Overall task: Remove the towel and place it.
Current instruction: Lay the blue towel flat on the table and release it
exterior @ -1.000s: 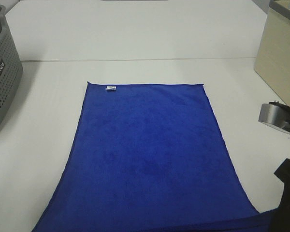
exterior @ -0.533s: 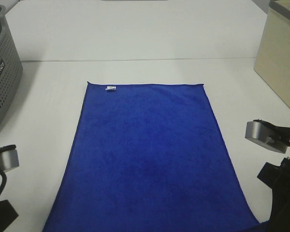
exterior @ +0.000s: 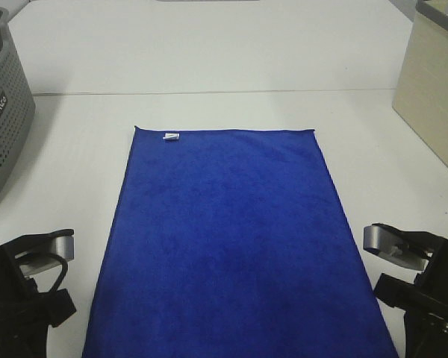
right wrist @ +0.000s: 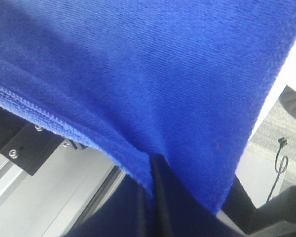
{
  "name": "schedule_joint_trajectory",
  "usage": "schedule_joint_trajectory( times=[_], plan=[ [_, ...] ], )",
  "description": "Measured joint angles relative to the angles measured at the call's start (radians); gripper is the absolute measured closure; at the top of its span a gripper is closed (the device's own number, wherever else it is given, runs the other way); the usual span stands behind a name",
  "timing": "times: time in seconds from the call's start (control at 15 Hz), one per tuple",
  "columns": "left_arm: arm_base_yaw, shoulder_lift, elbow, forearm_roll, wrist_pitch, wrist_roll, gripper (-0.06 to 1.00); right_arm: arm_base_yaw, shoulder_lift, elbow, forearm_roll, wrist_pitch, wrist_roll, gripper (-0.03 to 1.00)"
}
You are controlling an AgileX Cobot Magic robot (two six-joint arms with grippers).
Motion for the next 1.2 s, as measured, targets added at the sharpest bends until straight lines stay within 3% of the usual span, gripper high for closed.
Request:
schedule_joint_trajectory(
  times=[0.53, 1.2],
  plan=[
    [0.000, 0.202, -0.078, -0.003, -0.026, 0.063, 0.94, 0.000, 0.091, -0.001, -0.003, -0.070, -0.001, 0.95],
    [0.000, 0.213, -0.080, 0.002, -0.027, 0.066, 0.93, 0.000, 0.091, -0.001, -0.016, -0.073, -0.001, 0.95]
  ],
)
